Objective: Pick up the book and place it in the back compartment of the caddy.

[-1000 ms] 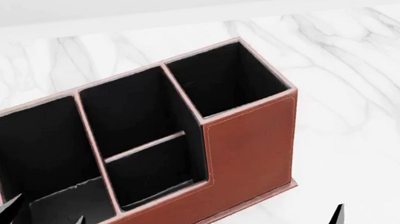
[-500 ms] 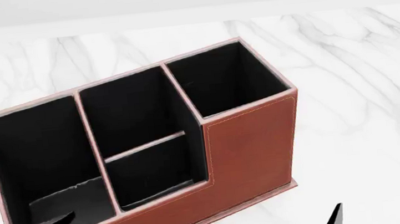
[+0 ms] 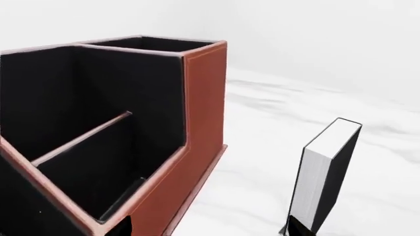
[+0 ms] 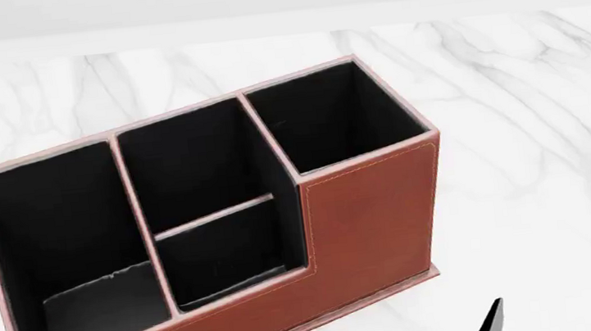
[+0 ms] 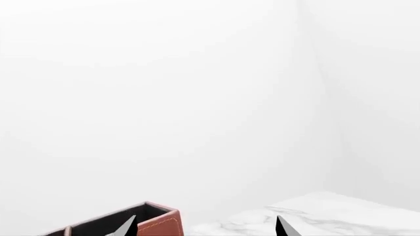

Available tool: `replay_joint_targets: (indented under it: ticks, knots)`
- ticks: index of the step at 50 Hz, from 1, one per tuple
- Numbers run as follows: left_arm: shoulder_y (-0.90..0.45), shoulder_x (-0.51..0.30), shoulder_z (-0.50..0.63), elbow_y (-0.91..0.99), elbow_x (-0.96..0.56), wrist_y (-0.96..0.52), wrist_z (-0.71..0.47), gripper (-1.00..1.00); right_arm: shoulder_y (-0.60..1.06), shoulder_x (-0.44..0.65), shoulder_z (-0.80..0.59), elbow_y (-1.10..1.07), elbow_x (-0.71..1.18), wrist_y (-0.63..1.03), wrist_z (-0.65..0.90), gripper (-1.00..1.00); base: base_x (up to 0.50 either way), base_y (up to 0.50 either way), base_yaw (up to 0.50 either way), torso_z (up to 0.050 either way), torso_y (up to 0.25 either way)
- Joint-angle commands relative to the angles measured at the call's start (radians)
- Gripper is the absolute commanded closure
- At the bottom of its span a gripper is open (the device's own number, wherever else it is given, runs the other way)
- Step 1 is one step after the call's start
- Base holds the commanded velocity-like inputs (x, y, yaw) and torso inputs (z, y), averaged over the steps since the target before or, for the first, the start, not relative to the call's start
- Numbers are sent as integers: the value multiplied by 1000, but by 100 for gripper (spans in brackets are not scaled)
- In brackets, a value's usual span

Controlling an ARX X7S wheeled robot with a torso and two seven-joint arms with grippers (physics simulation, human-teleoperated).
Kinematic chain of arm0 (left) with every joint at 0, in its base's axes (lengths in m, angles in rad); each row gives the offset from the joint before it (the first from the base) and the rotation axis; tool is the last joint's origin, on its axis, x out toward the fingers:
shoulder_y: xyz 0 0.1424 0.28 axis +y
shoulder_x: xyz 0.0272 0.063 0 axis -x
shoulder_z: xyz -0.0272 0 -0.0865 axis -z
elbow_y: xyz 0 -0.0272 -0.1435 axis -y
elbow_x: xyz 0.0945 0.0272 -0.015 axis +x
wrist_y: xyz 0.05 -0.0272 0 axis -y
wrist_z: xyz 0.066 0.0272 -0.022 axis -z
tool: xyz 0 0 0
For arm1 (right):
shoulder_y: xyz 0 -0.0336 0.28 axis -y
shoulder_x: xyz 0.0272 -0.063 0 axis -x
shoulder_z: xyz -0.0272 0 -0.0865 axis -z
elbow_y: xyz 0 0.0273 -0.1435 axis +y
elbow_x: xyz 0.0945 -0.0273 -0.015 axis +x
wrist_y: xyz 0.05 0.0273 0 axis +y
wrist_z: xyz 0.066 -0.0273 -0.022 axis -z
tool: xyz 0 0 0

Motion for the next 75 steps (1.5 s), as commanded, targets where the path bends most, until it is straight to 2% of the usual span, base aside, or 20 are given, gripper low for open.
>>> replay_joint_targets:
  ticks: [1, 50, 75]
  knots:
    - [-14, 15, 37, -9, 20, -10, 24, -100, 5, 1, -4, 9, 2, -1, 0, -100, 0, 0, 0, 0, 0]
    - [-131, 129, 162, -82, 86, -64, 84, -100, 13, 9, -17, 19, 0, 0, 10, -100, 0, 0, 0, 0, 0]
    - [-193, 202, 196, -190, 107, -67, 112, -100, 9, 16, -19, 15, 8, -7, 15, -100, 0, 0, 0, 0, 0]
